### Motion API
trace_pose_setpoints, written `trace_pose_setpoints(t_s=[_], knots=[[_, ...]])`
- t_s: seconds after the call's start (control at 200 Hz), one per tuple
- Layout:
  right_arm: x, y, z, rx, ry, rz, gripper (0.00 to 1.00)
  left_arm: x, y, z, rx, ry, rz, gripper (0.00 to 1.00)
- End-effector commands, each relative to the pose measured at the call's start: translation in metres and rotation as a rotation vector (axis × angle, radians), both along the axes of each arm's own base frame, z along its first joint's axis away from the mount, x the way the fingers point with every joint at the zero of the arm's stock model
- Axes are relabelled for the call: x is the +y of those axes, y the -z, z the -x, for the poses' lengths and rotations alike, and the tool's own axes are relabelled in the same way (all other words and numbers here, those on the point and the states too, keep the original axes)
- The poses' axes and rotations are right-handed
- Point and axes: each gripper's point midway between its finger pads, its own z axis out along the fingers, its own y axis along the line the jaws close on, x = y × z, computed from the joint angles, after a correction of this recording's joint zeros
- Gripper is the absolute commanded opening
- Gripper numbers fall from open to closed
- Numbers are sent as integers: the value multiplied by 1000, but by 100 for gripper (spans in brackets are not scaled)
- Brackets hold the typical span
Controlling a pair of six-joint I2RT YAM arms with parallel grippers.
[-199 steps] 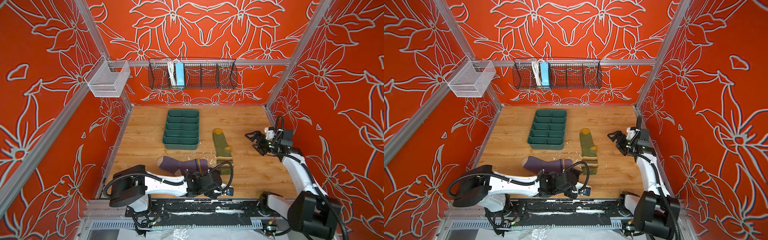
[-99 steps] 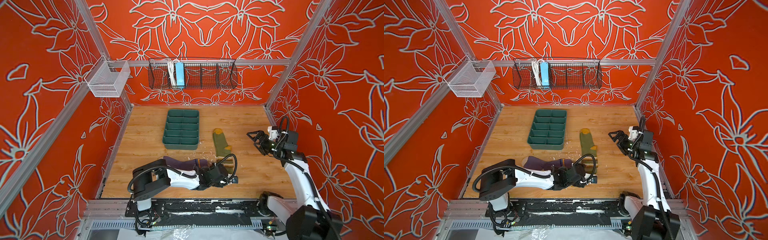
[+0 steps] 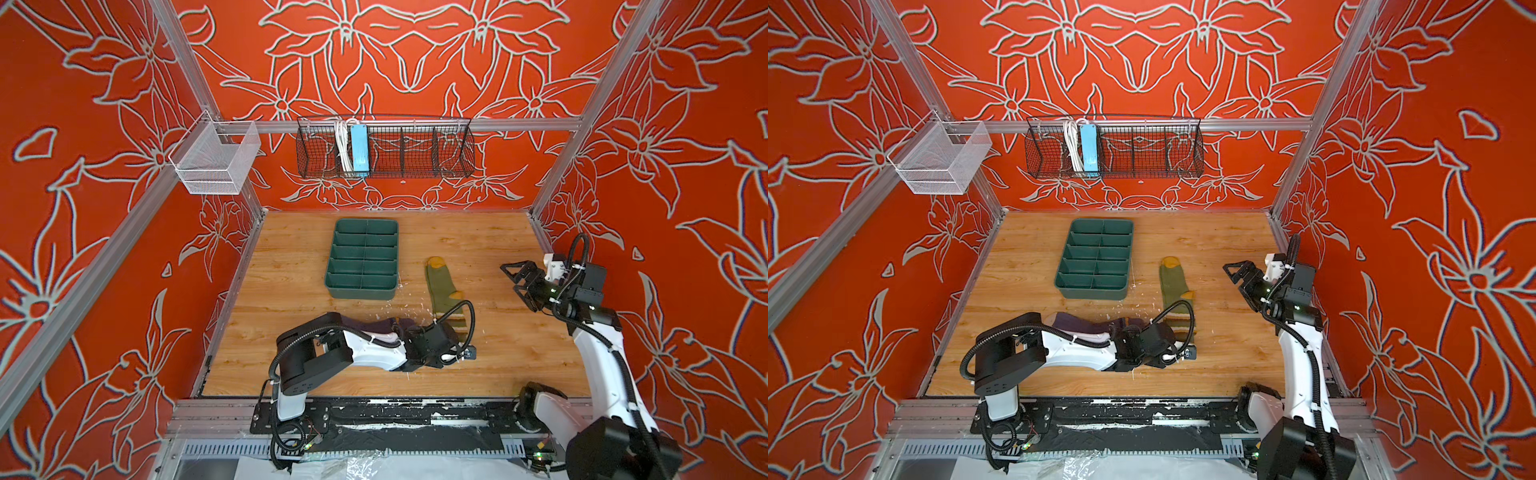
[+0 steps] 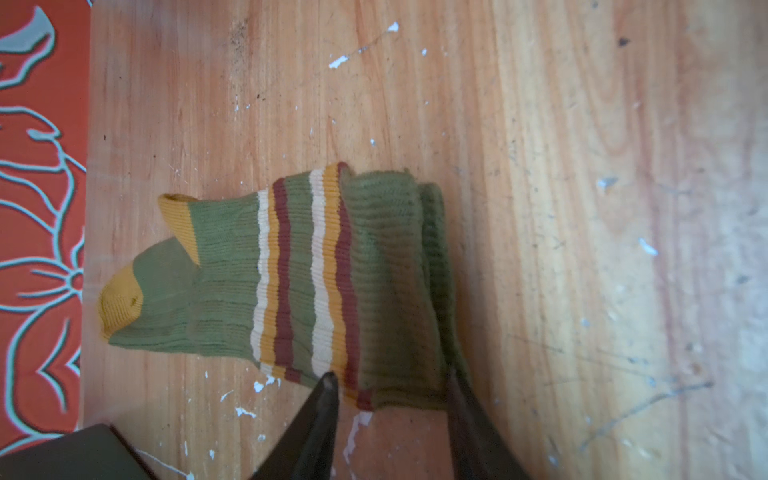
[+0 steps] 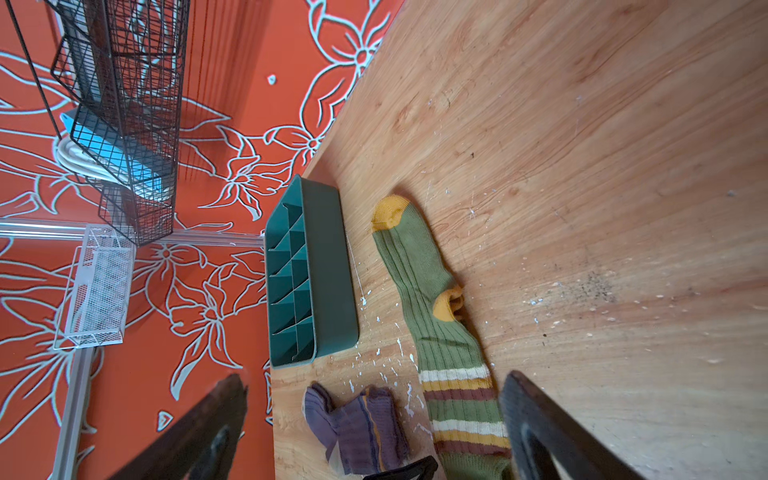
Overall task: Roll the socks
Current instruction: 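Move the left gripper over the green sock's folded cuff end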
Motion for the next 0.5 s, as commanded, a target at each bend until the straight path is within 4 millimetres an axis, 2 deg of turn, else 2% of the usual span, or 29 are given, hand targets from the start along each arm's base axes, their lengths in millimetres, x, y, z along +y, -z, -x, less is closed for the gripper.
trace_pose_setpoints(t_s=[0.0, 0.26, 0.495], knots=[[-3, -19, -2, -46, 0, 15, 98, 5, 21, 17, 72, 34, -65, 49], [-4, -24, -1, -51, 5, 22, 98, 3, 5, 31, 126, 52, -27, 52], [-4, -29, 2, -59, 8, 30, 98, 5, 1, 44, 205, 53, -6, 52]])
